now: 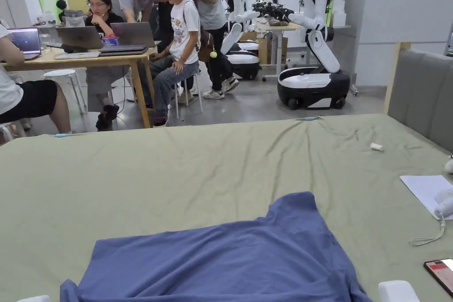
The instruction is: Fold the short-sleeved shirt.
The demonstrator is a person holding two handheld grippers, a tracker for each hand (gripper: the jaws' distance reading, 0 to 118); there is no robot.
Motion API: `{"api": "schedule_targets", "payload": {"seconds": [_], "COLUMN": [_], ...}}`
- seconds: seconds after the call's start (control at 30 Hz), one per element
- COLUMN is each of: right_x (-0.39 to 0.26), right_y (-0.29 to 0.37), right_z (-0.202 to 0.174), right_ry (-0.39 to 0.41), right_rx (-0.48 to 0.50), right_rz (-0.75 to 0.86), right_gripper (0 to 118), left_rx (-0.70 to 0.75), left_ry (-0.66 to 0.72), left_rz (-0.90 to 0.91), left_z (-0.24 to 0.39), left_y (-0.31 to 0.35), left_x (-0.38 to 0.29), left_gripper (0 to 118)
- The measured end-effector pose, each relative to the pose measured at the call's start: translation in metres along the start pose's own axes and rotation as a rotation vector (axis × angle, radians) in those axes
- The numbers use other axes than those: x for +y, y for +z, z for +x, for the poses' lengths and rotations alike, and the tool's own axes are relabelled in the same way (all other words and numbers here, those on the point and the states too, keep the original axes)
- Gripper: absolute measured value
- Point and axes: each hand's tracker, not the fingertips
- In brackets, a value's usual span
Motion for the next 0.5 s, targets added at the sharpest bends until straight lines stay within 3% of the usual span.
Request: {"api": "schedule_targets", "payload": {"seconds": [0.03,0.07,0.1,0.13,0.17,0.3,0.43,0.47,0.5], "right_x": [0.001,0.005,0.011,0.019,0.028,0.077,0.117,0.123,0.127], "right_y": [0.002,0.008,0.017,0.024,0.034,0.056,0.046,0.037,0.028], "right_z": [0.001,-0.001,-0.002,-0.002,-0.006,-0.033,-0.067,-0.075,-0.080], "right_ry": [-0.009,-0.006,0.008,0.017,0.021,0.018,0.021,0.028,0.029], "right_rx": [0.012,0.012,0.004,0.013,0.025,0.046,0.050,0.027,0.023], "right_rz": [0.022,0.039,0.067,0.093,0.138,0.336,0.410,0.408,0.401], "right_gripper": [14,35,82,108,118,118,117,107,78], "left_rx": [0.006,0.009,0.015,0.015,0.028,0.066,0.011,0.007,0.005], "left_ry": [-0.006,-0.025,-0.050,-0.073,-0.092,-0.192,-0.201,-0.203,-0.203], "left_rz": [0.023,0.057,0.103,0.150,0.200,0.370,0.380,0.377,0.360], "left_z": [0.001,0.004,0.007,0.011,0.018,0.061,0.104,0.111,0.117], "left_y": [0.005,0.013,0.025,0.036,0.048,0.067,0.047,0.036,0.026], "left_x": [0.001,0.006,0.012,0.019,0.030,0.077,0.108,0.111,0.114], "left_gripper": [15,33,75,100,112,115,111,100,64]}}
